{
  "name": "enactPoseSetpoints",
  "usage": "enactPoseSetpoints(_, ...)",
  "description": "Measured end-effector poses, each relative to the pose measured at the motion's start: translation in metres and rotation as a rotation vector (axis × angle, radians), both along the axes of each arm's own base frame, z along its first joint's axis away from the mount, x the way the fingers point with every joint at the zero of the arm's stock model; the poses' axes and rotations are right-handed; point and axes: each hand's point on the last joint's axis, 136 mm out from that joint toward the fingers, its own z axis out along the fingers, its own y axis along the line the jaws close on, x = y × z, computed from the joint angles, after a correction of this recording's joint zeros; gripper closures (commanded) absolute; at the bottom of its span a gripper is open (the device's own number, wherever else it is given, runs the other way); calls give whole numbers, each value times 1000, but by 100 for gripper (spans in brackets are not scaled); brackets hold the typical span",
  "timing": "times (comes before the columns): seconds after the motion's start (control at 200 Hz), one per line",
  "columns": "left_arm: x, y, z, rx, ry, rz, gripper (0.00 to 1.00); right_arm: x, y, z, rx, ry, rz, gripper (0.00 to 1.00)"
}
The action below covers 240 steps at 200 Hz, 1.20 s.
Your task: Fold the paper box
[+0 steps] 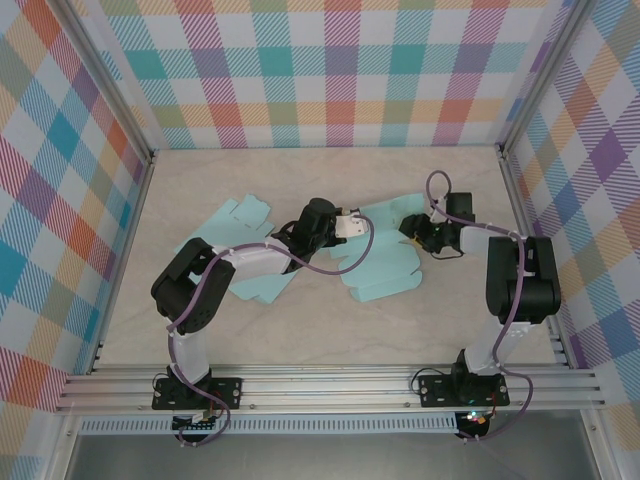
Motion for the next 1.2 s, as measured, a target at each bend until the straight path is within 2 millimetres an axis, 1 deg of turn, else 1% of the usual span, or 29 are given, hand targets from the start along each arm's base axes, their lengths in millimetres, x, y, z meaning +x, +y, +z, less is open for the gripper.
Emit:
enactPoseSetpoints(0.27,2,3,-2,13,-5,17,100,2,9,9,8,-34,24,57)
enactPoseSetpoints(0.35,4,3,-3,19,-7,23,100,2,15,16,8,-53,38,61)
enactPoseSetpoints(0.445,6,3,-6,26,-9,34,100,2,24,24,12,-82,57,62)
enactPoseSetpoints(0.525,7,3,-7,31,-9,39,100,3,32,27,15,-99,73,63)
enactPoseSetpoints(0.65,7,1,-10,36,-10,41,100,3,41,27,25,-105,86,64)
enactPoseSetpoints(0.725,8,0,-10,40,-13,44,100,4,44,22,32,-94,84,67)
enactPoseSetpoints(0.825,8,-3,-11,48,-20,44,100,6,46,17,49,-81,79,67)
enactPoseSetpoints(0.965,9,-3,-10,66,-44,52,100,7,49,18,76,-77,74,65)
enactPoseSetpoints(1.04,12,-3,-7,70,-65,59,100,6,49,19,84,-76,74,61)
enactPoseSetpoints(1.09,13,-3,-6,73,-79,60,100,3,48,21,85,-74,72,56)
enactPoseSetpoints(1.155,15,-4,-3,74,-103,58,100,0,43,30,84,-83,64,52)
enactPoseSetpoints(1.2,16,-5,0,75,-122,53,100,-3,39,43,85,-98,55,50)
